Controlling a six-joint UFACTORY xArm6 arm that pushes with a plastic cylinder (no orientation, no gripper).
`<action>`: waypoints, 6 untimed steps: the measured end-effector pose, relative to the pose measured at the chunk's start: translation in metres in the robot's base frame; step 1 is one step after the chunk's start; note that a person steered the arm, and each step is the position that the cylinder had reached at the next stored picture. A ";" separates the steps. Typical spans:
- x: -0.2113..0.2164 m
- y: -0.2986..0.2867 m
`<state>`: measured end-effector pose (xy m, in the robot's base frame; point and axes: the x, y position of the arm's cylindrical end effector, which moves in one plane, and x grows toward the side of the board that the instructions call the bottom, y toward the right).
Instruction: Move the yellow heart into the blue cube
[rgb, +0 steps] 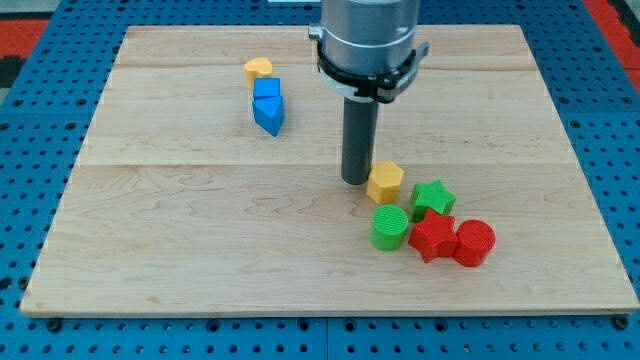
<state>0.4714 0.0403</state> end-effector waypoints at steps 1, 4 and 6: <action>0.021 0.027; -0.183 0.046; -0.271 -0.118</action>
